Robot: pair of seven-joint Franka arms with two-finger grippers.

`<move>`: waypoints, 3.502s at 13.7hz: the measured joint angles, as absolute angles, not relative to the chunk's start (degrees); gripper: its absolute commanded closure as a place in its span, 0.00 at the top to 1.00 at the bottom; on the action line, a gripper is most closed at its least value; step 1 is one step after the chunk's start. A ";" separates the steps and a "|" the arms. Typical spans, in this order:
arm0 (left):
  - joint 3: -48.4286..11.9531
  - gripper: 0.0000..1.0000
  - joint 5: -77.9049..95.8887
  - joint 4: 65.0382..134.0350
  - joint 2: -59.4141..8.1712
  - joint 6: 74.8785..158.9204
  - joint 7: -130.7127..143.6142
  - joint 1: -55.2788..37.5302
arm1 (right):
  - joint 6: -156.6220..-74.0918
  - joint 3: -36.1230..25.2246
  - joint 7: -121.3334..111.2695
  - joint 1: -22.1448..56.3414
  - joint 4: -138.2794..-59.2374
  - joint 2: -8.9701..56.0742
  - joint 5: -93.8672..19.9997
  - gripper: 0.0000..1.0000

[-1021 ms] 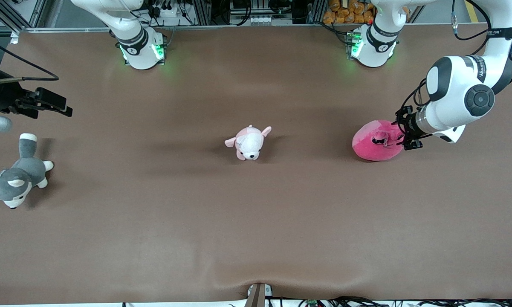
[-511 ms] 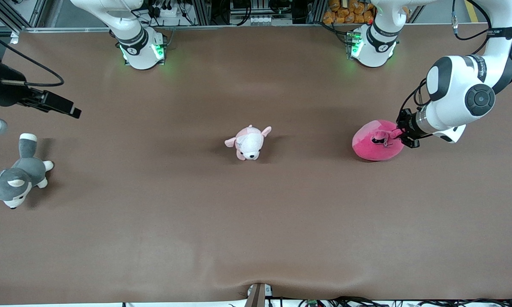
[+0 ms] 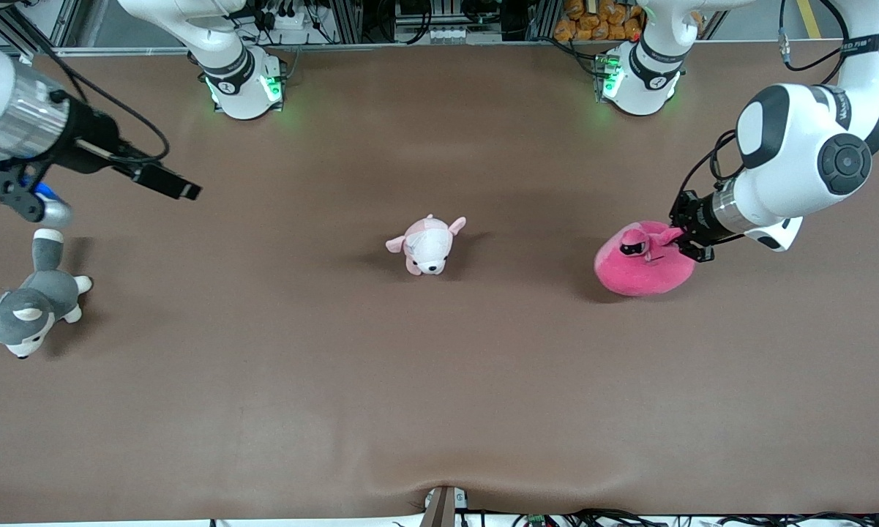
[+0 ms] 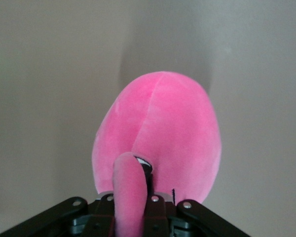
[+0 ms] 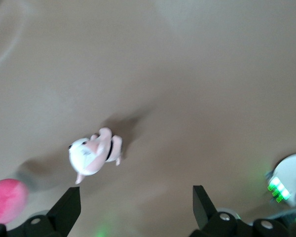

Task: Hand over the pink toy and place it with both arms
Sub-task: 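Carry the flamingo toward the middle while the right gripper reaches it, then grasp the flamingo head with the right gripper and open the left gripper, then carry the flamingo beside the cat with the right gripper while the left withdraws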

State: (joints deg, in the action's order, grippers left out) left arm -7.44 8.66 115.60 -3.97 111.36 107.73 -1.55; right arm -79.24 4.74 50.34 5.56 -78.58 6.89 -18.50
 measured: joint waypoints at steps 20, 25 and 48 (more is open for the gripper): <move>-9.60 0.00 17.40 78.63 -19.85 106.63 135.29 -29.06 | -108.48 4.74 120.22 32.37 -78.45 18.98 -16.33 0.78; -9.59 0.00 17.40 78.41 -19.85 106.64 136.29 -29.76 | -109.88 4.74 122.35 32.93 -78.44 19.27 -13.48 0.00; -5.70 1.00 14.99 76.85 -16.06 93.73 92.10 -13.61 | -94.58 2.61 85.00 4.76 -82.24 19.71 -14.53 0.00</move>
State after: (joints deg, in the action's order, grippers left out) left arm -5.70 14.99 76.85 -16.06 93.73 92.10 -13.61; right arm -94.58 2.61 85.00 4.76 -82.24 19.71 -14.53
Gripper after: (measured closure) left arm 0.000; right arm 0.899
